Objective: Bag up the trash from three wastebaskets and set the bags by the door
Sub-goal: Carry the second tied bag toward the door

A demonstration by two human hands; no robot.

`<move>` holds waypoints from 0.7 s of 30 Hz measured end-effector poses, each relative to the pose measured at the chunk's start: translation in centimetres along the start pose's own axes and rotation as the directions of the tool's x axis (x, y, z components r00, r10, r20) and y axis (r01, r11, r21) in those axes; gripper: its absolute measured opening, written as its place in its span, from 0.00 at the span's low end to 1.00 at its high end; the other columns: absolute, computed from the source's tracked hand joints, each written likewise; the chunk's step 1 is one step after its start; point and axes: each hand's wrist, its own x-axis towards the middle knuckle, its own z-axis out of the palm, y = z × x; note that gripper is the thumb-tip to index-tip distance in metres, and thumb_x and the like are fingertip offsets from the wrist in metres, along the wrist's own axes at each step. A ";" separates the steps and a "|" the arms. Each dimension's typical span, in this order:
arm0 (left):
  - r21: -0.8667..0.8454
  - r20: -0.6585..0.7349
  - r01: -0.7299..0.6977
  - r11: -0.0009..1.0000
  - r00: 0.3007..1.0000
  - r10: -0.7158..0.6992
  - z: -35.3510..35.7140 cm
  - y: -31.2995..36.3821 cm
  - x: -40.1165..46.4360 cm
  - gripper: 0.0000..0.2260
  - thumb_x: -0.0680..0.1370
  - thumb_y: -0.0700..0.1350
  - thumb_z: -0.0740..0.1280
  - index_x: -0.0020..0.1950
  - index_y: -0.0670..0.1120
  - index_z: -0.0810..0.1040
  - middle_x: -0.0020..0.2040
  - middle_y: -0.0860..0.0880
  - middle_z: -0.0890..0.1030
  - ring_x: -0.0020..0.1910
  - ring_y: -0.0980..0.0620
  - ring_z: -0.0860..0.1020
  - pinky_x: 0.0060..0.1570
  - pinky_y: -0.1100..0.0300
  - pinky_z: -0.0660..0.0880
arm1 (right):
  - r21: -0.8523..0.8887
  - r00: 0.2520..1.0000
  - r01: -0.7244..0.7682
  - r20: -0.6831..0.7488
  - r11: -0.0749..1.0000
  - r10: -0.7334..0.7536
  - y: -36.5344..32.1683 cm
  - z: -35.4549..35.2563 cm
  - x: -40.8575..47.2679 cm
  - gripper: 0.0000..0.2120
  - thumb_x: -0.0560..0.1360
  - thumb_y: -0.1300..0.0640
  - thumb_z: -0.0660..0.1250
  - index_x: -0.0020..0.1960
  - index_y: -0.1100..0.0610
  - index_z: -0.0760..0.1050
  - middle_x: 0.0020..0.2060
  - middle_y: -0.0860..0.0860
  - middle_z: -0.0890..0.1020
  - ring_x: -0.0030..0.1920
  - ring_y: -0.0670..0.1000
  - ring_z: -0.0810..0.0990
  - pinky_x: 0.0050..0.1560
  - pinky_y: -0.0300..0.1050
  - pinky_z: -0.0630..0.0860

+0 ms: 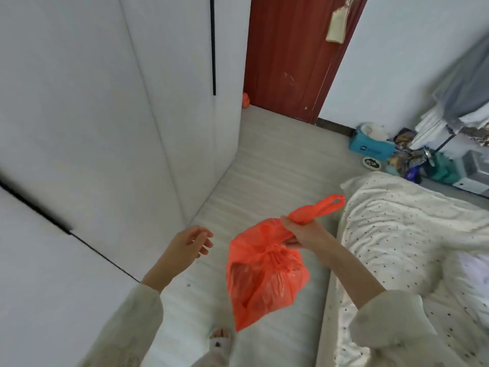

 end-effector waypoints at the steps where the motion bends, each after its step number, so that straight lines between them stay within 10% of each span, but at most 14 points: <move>1: 0.009 0.011 -0.012 1.000 1.000 0.012 -0.1 1.5 2.9 0.11 0.79 0.39 0.56 0.42 0.48 0.75 0.38 0.48 0.79 0.36 0.51 0.76 0.38 0.63 0.71 | 0.002 1.000 -0.006 -0.016 1.000 0.006 -1.3 -0.5 1.9 0.08 0.77 0.54 0.63 0.46 0.59 0.73 0.35 0.56 0.79 0.25 0.45 0.80 0.31 0.36 0.79; 6: 0.040 0.150 -0.024 0.999 0.989 0.017 1.6 7.2 15.9 0.10 0.79 0.38 0.56 0.43 0.47 0.74 0.37 0.49 0.78 0.34 0.53 0.75 0.31 0.71 0.70 | 0.035 0.991 -0.056 -0.118 0.998 0.060 -6.1 -4.1 11.8 0.09 0.76 0.53 0.65 0.44 0.59 0.75 0.36 0.57 0.82 0.34 0.53 0.81 0.50 0.54 0.80; 21: -0.001 0.139 0.066 0.998 0.988 -0.065 8.6 21.3 55.0 0.11 0.79 0.37 0.55 0.42 0.47 0.74 0.36 0.49 0.78 0.26 0.64 0.75 0.30 0.71 0.70 | -0.005 0.997 -0.006 -0.075 1.000 0.006 -23.8 -19.6 47.9 0.12 0.77 0.50 0.62 0.48 0.59 0.77 0.33 0.50 0.82 0.29 0.42 0.81 0.38 0.35 0.79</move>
